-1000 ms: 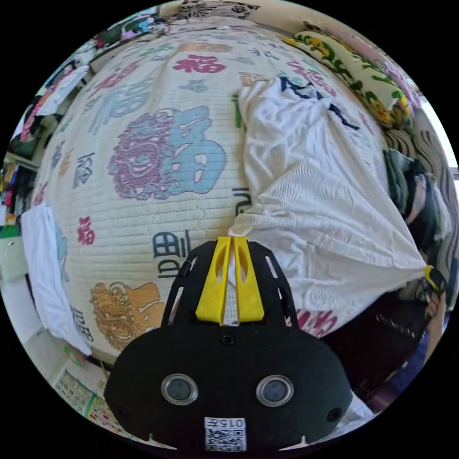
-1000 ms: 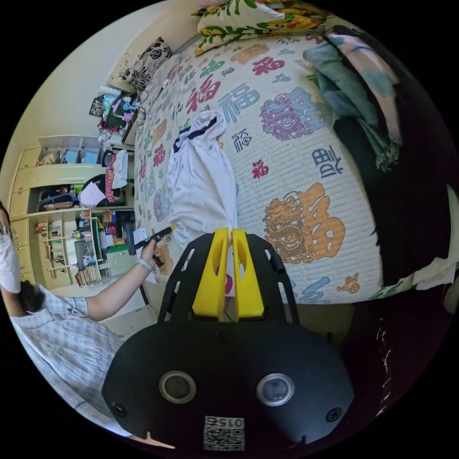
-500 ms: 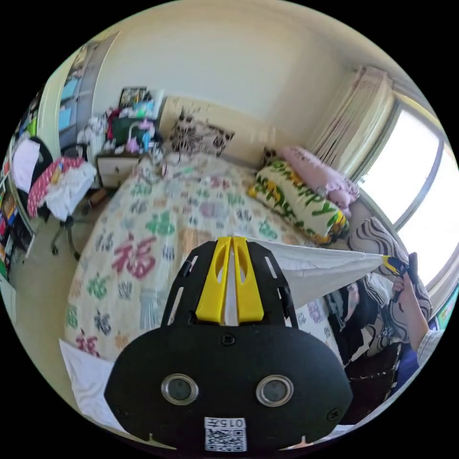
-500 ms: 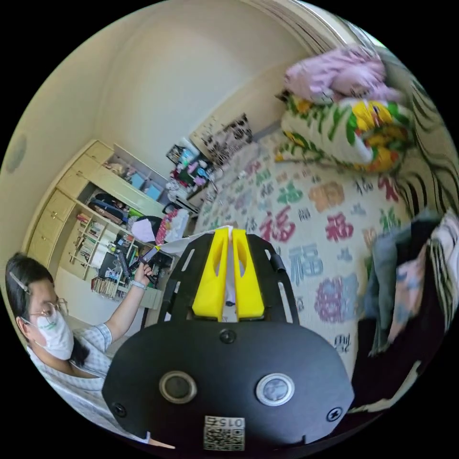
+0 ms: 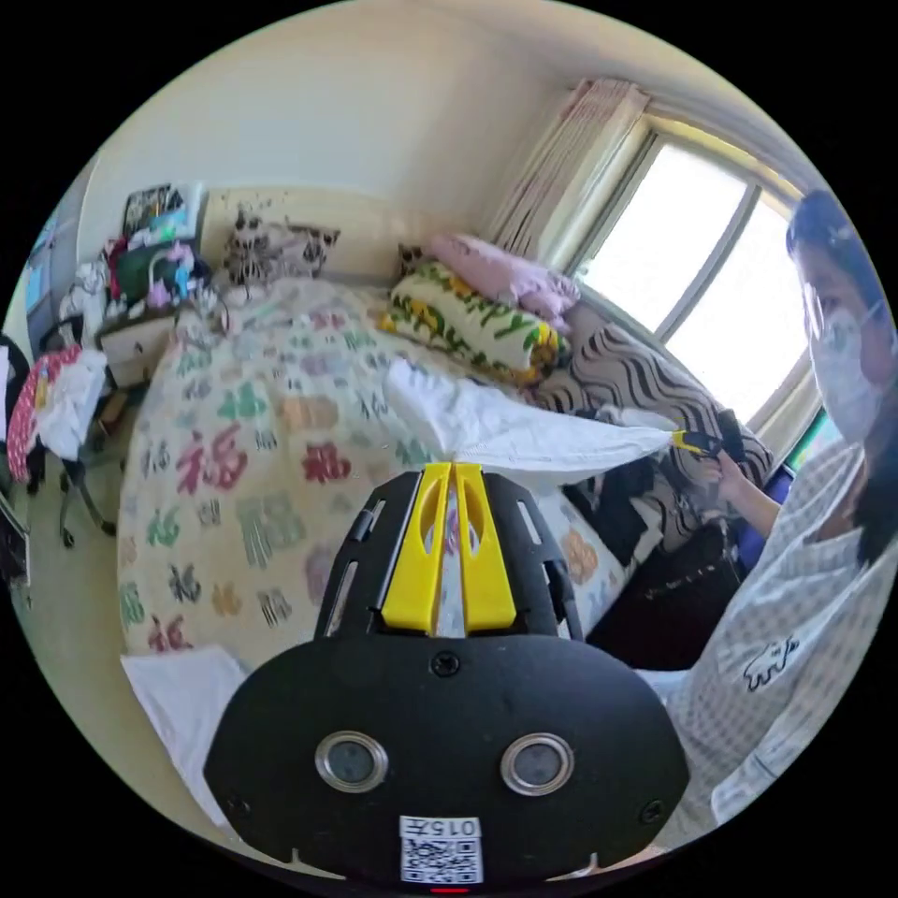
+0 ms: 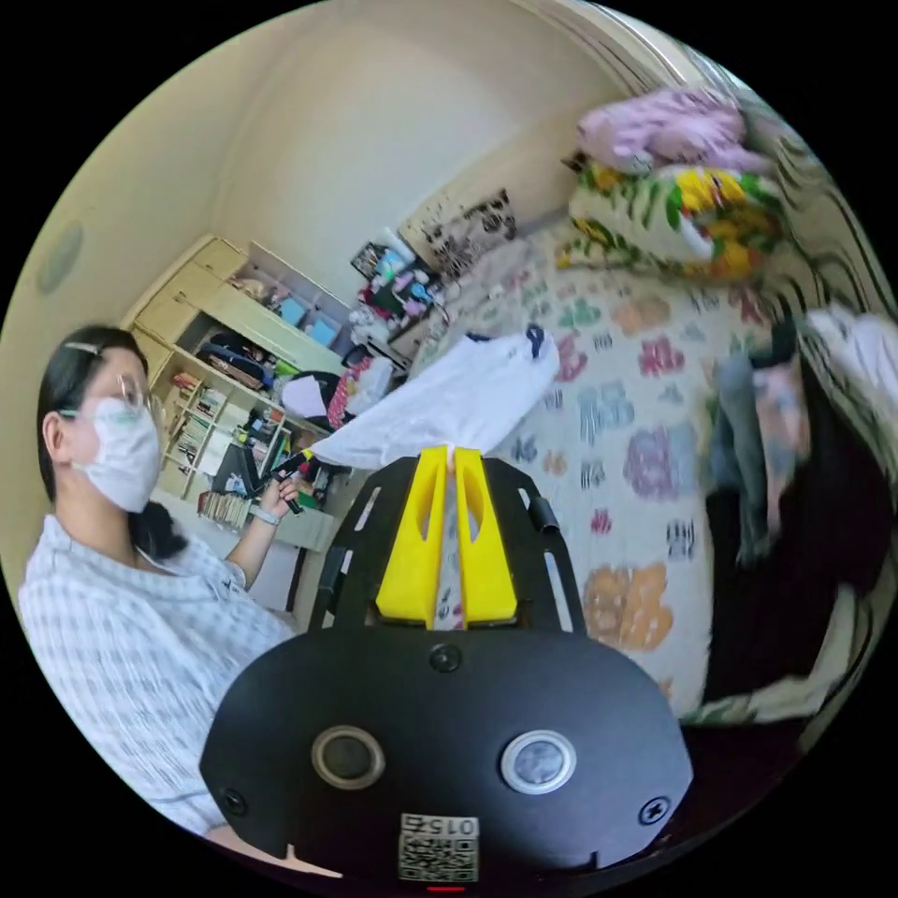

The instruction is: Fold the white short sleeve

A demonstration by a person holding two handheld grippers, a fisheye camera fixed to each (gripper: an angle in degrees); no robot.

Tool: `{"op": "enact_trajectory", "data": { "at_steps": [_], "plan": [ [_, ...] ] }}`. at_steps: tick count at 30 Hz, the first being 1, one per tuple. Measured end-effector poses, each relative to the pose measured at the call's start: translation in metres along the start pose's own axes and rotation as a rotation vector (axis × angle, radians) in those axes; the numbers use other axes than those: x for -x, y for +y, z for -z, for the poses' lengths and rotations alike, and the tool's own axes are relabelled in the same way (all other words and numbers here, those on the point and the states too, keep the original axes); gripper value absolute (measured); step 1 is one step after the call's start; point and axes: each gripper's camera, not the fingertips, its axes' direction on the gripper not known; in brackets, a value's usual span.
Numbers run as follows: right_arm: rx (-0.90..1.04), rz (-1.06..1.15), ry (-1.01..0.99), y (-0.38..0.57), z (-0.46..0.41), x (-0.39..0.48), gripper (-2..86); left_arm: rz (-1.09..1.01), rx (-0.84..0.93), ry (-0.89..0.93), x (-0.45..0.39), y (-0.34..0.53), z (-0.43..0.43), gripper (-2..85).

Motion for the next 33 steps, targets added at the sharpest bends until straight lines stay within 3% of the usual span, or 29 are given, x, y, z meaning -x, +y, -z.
{"op": "enact_trajectory", "data": {
  "at_steps": [9, 16, 21, 27, 33],
  "plan": [
    [0.365, -0.383, 0.220, 0.123, -0.133, -0.115, 0.8, 0.243, 0.425, -0.053, 0.031, 0.158, -0.161, -0.6],
    [0.439, -0.413, 0.297, 0.123, -0.167, -0.127, 2.9, 0.273, 0.493, -0.052, 0.035, 0.176, -0.191, -0.1],
    [0.581, -0.161, 0.495, 0.109, -0.185, -0.102, 2.7, 0.317, 0.493, -0.096, 0.055, 0.175, -0.192, 1.9],
    [0.689, 0.268, 0.487, 0.083, -0.268, -0.041, 6.0, 0.366, 0.528, -0.063, 0.063, 0.184, -0.216, 5.2],
    [0.829, 0.372, 0.498, 0.083, -0.324, -0.047, 5.9, 0.452, 0.488, -0.018, 0.060, 0.194, -0.232, 5.7]
  ]
}}
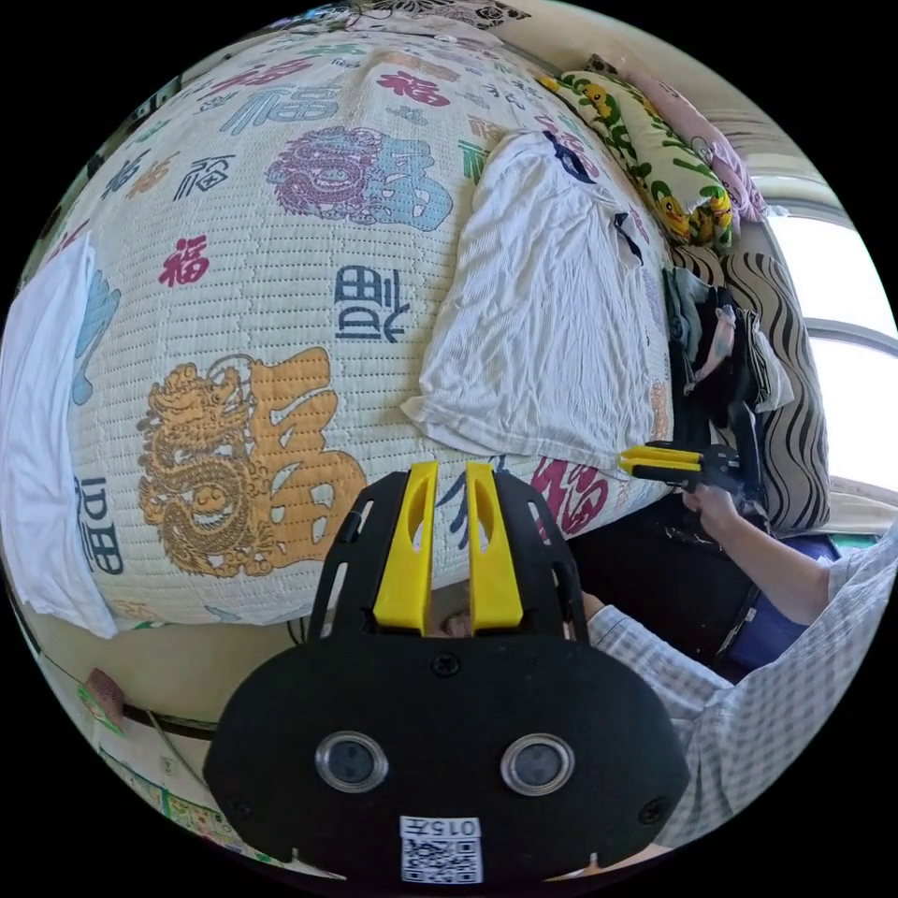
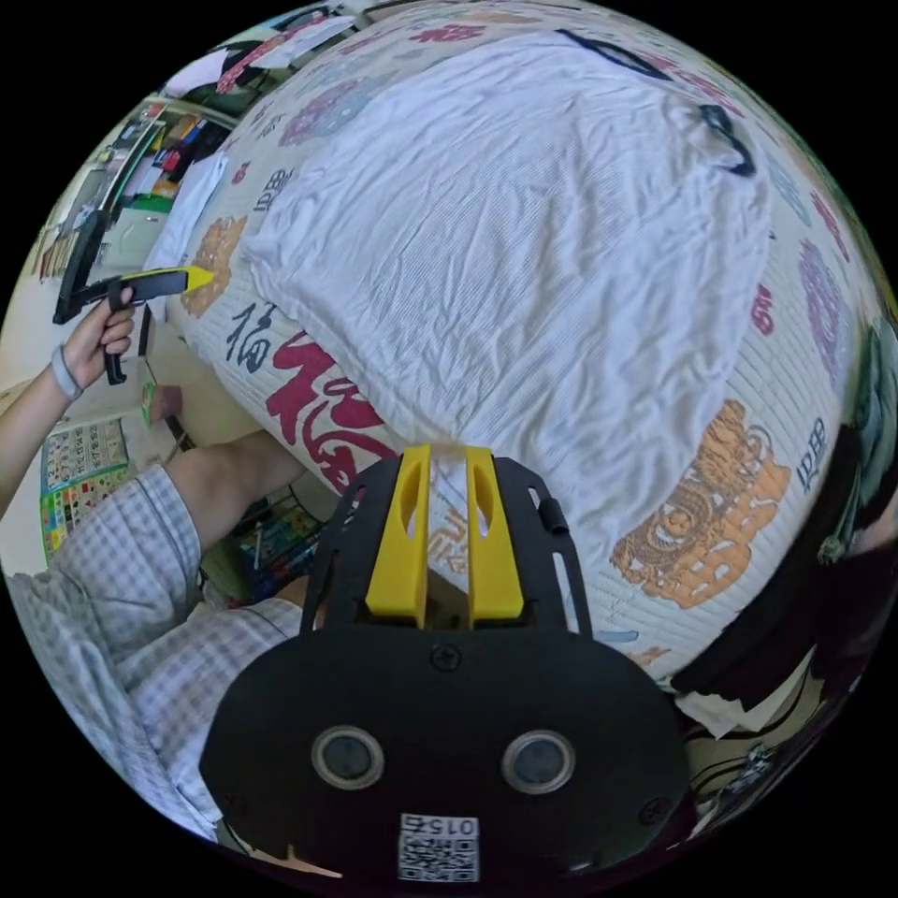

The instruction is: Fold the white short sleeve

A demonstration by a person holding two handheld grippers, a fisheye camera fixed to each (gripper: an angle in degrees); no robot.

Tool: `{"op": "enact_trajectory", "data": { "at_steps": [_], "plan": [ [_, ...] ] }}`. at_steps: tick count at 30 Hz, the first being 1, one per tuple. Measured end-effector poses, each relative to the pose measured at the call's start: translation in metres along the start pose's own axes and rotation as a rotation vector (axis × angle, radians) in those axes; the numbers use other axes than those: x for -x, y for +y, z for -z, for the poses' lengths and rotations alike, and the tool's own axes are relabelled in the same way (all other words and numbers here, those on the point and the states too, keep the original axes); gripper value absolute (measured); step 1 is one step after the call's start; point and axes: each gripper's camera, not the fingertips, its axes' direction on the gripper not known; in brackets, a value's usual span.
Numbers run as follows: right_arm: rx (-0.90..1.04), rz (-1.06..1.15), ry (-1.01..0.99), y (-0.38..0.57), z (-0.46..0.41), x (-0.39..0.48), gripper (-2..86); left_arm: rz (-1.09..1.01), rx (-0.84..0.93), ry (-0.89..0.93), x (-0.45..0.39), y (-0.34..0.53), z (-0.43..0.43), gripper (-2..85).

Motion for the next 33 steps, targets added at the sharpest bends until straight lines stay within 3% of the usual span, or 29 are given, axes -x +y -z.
{"op": "enact_trajectory", "data": {
  "at_steps": [4, 15, 33],
  "plan": [
    [-0.016, -0.037, -0.078, 0.005, 0.005, -0.017, 2.3, 0.012, 0.006, 0.010, -0.001, 0.001, -0.008, 6.1],
    [-0.516, -0.495, -0.537, 0.142, 0.112, -0.156, -0.9, 0.061, -0.025, -0.023, -0.016, 0.001, -0.026, 10.0],
    [-0.660, -0.819, -0.573, 0.308, 0.126, -0.255, -0.6, -0.201, 0.019, -0.162, -0.113, 0.013, -0.057, 12.1]
  ]
}}
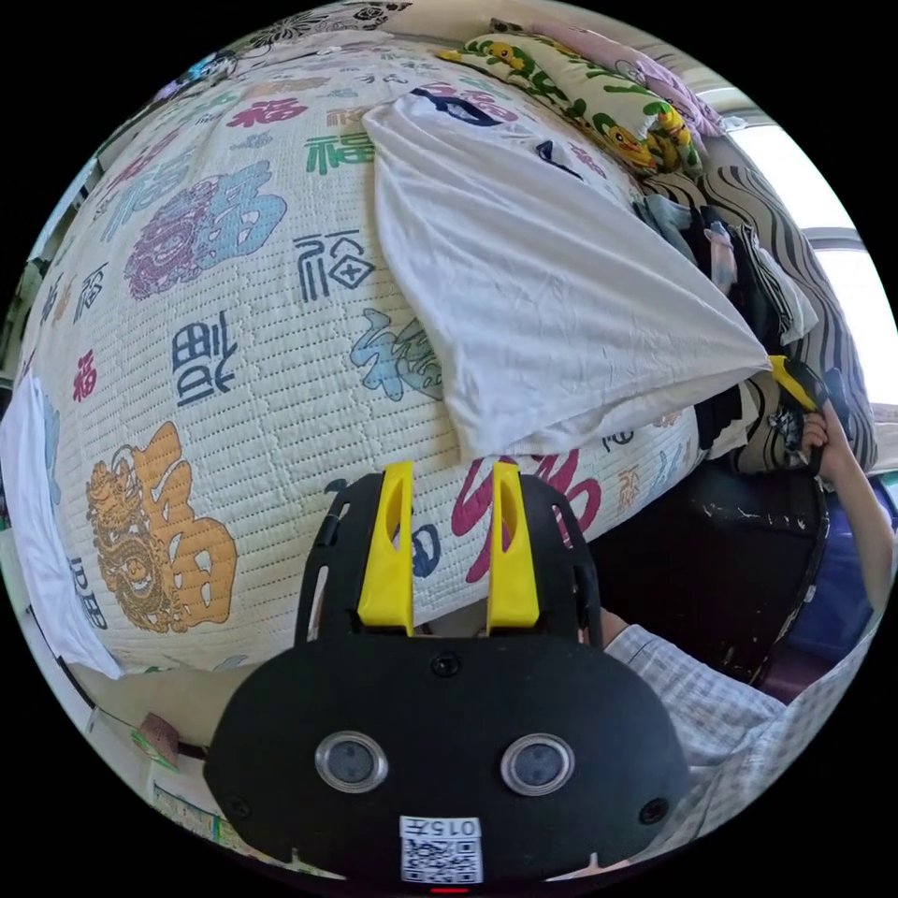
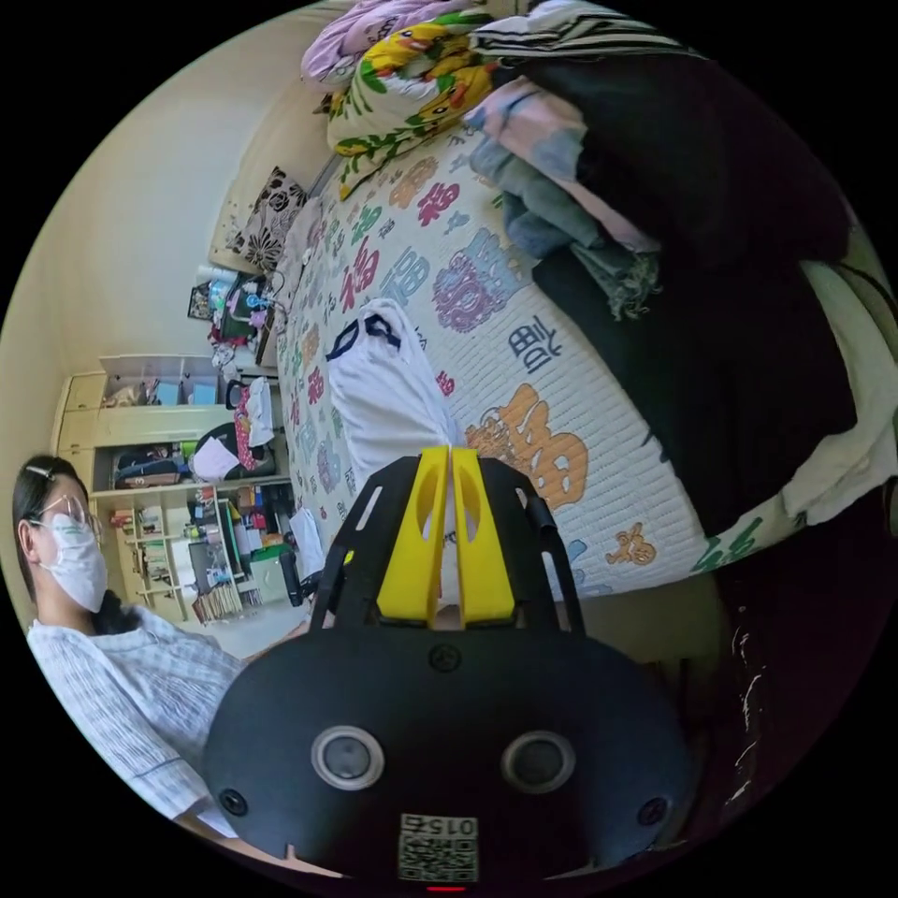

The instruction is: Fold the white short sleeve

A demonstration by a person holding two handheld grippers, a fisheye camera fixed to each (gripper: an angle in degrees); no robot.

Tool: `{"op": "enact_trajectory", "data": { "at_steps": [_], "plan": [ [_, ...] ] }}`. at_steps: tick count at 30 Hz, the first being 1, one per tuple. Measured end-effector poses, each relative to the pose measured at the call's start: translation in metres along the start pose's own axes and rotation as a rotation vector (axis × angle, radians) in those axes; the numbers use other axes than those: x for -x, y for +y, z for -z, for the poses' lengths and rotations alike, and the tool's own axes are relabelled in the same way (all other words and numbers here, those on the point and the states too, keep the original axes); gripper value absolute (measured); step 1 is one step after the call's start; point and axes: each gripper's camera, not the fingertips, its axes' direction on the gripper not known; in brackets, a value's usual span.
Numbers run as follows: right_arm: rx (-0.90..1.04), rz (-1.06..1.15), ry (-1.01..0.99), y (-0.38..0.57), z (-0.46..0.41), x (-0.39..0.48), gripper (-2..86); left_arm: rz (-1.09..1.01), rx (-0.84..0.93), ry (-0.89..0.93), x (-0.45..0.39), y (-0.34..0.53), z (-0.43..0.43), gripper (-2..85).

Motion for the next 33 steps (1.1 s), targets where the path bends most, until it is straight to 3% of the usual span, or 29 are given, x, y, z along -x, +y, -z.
{"op": "enact_trajectory", "data": {
  "at_steps": [8, 12, 16, 22, 26, 30, 33],
  "plan": [
    [-0.014, -0.040, 0.001, 0.008, 0.022, -0.025, -0.5, -0.064, -0.039, -0.055, -0.033, -0.002, 0.001, 10.2],
    [-0.006, -0.037, 0.004, 0.009, 0.027, -0.028, -0.5, -0.039, 0.074, -0.061, -0.030, -0.002, -0.012, 2.3],
    [-0.054, -0.035, -0.052, 0.004, 0.039, -0.018, -0.5, 0.016, -0.055, 0.015, -0.008, -0.006, 0.031, 0.3],
    [-0.106, 0.147, -0.136, -0.067, 0.056, 0.066, -0.5, -0.006, -0.416, 0.035, 0.055, -0.094, 0.196, -0.3],
    [-0.210, 0.386, -0.207, -0.124, 0.089, 0.175, -0.4, -0.043, -0.666, 0.110, 0.071, -0.156, 0.341, -0.4],
    [-0.316, 0.560, -0.252, -0.130, 0.133, 0.258, -0.4, -0.184, -0.828, 0.060, 0.043, -0.154, 0.450, -0.4],
    [-0.343, 0.644, -0.254, -0.109, 0.154, 0.281, -0.4, -0.290, -0.848, 0.059, 0.031, -0.126, 0.484, -0.4]
  ]
}}
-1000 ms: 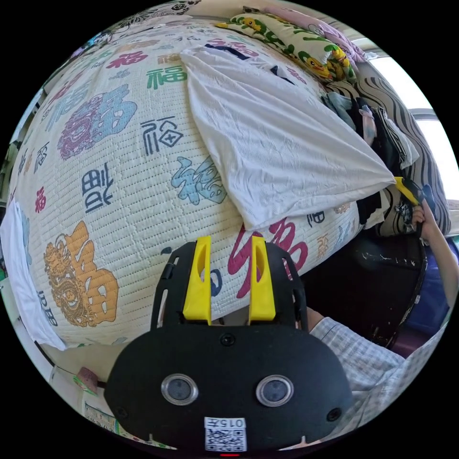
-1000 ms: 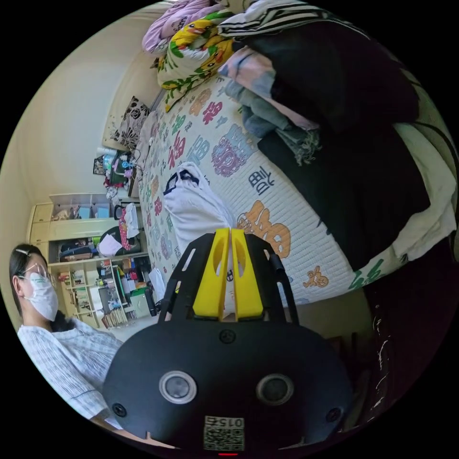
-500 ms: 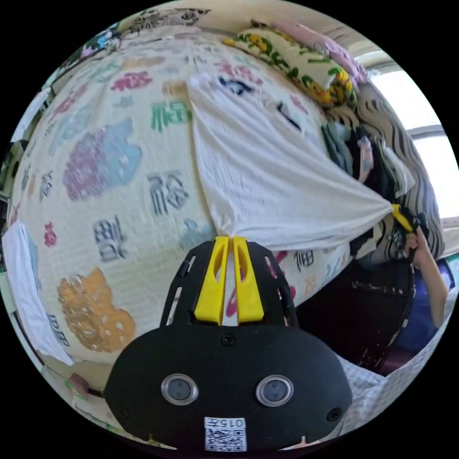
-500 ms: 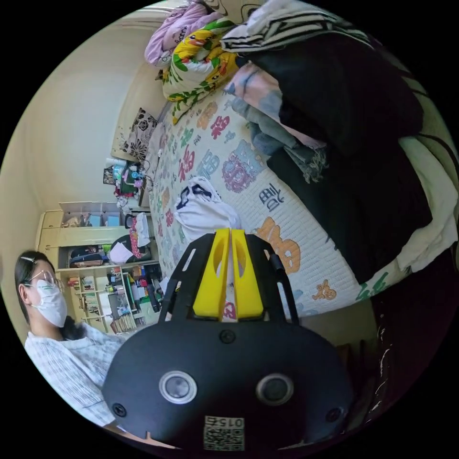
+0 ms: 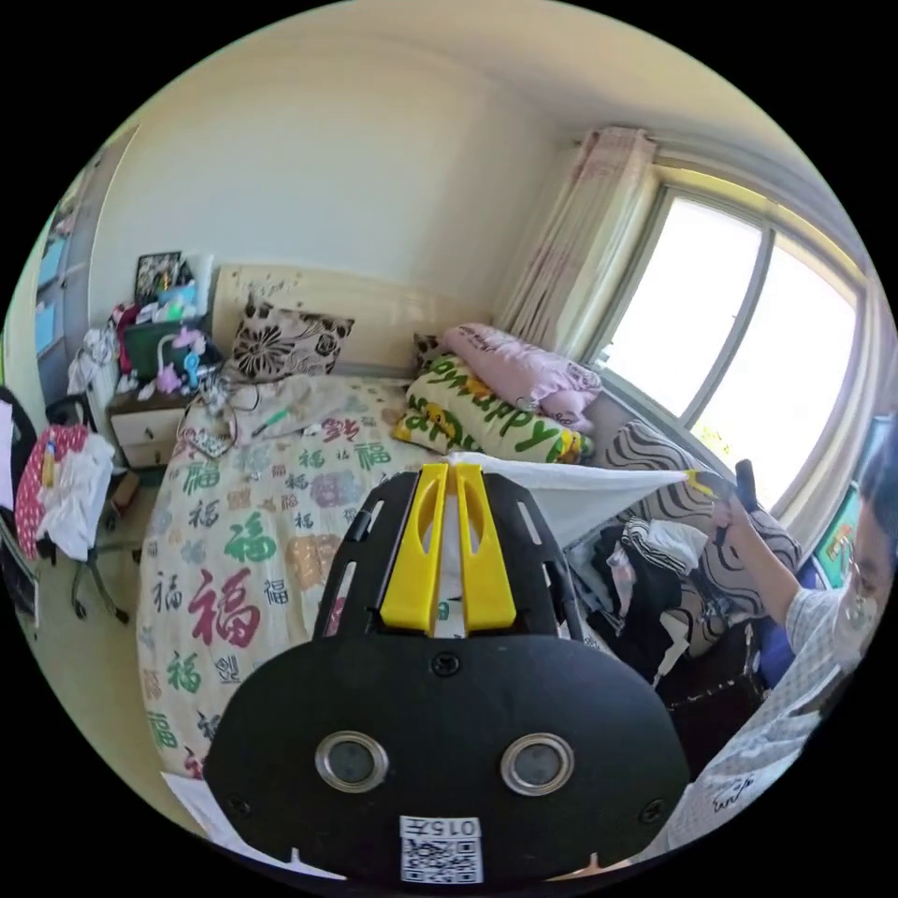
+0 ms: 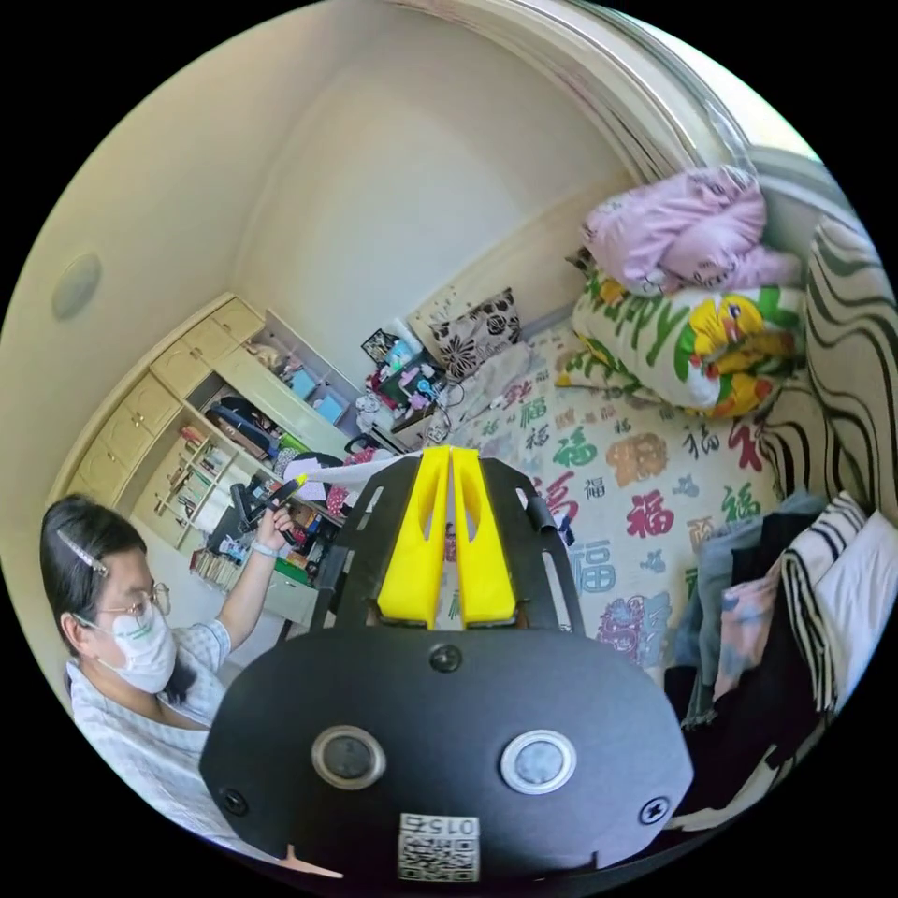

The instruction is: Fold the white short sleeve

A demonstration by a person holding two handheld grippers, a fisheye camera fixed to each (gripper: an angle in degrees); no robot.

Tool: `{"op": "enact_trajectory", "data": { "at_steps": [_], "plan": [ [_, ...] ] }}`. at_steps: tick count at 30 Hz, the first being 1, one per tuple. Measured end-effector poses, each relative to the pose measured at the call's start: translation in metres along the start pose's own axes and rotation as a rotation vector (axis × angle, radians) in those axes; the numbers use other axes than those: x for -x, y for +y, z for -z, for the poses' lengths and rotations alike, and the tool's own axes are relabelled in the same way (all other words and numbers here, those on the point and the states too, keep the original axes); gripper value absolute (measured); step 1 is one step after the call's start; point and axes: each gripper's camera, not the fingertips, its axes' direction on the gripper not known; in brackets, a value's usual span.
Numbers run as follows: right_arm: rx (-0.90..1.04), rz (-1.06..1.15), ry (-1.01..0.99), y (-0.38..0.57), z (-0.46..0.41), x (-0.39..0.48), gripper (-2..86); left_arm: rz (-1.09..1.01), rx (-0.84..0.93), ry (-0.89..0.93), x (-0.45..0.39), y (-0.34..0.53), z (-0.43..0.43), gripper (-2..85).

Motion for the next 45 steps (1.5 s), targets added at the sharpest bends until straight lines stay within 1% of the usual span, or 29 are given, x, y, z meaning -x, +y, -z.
{"op": "enact_trajectory", "data": {
  "at_steps": [4, 7, 9, 10, 12, 13, 15, 18, 21, 23, 24, 27, 31, 32, 35, 36, 38, 41, 43, 45],
  "plan": [
    [0.056, 0.019, -0.030, 0.035, 0.007, 0.015, -0.4, -0.054, 0.059, 0.017, -0.009, 0.038, 0.030, -0.4],
    [0.162, -0.024, -0.006, 0.087, -0.007, 0.009, -0.4, 0.009, 0.145, 0.044, -0.001, 0.103, 0.034, -0.4],
    [0.238, -0.095, 0.021, 0.133, -0.028, -0.005, -0.3, 0.111, 0.233, 0.064, 0.009, 0.167, 0.022, -0.4],
    [0.260, -0.113, 0.025, 0.145, -0.034, -0.010, -0.3, 0.135, 0.257, 0.075, 0.011, 0.184, 0.018, -0.4],
    [0.353, -0.222, 0.060, 0.194, -0.062, -0.030, -0.4, 0.256, 0.352, 0.084, 0.018, 0.252, -0.004, -0.4],
    [0.382, -0.242, 0.066, 0.207, -0.069, -0.034, -0.4, 0.284, 0.378, 0.088, 0.019, 0.269, -0.010, -0.4],
    [0.529, -0.284, 0.150, 0.258, -0.100, -0.051, -0.4, 0.432, 0.482, 0.075, 0.021, 0.338, -0.033, -0.4],
    [0.709, -0.377, 0.214, 0.322, -0.131, -0.076, -0.5, 0.544, 0.623, 0.054, 0.015, 0.411, -0.057, -0.4],
    [0.809, -0.472, 0.251, 0.374, -0.147, -0.096, -0.6, 0.609, 0.738, 0.039, 0.006, 0.460, -0.073, -0.4],
    [0.853, -0.504, 0.270, 0.396, -0.154, -0.102, -0.6, 0.611, 0.786, 0.039, -0.002, 0.478, -0.081, -0.4],
    [0.907, -0.520, 0.313, 0.410, -0.159, -0.106, -0.7, 0.600, 0.808, 0.045, -0.008, 0.485, -0.087, -0.3],
    [0.992, -0.536, 0.360, 0.435, -0.167, -0.111, -0.7, 0.614, 0.802, 0.040, -0.014, 0.492, -0.102, -0.3],
    [0.959, -0.566, 0.364, 0.440, -0.176, -0.118, -0.7, 0.602, 0.830, -0.023, -0.018, 0.492, -0.129, 0.0],
    [0.943, -0.564, 0.363, 0.437, -0.182, -0.120, -0.7, 0.599, 0.859, -0.049, -0.019, 0.494, -0.141, 0.3],
    [0.897, -0.531, 0.343, 0.421, -0.201, -0.124, -0.5, 0.599, 0.977, -0.052, -0.022, 0.501, -0.172, 1.4],
    [0.869, -0.511, 0.337, 0.411, -0.209, -0.125, -0.4, 0.596, 1.019, -0.045, -0.024, 0.501, -0.181, 2.1],
    [0.834, -0.432, 0.345, 0.393, -0.225, -0.122, 0.1, 0.568, 1.033, -0.054, -0.028, 0.493, -0.191, 3.2],
    [0.814, -0.251, 0.316, 0.363, -0.273, -0.110, 2.7, 0.469, 0.979, -0.068, -0.040, 0.457, -0.211, 5.2],
    [0.869, -0.163, 0.270, 0.355, -0.314, -0.104, 5.3, 0.400, 0.941, -0.085, -0.048, 0.433, -0.231, 5.8],
    [0.971, -0.087, 0.278, 0.361, -0.363, -0.103, 7.8, 0.375, 0.929, -0.075, -0.054, 0.414, -0.263, 6.6]
  ]
}}
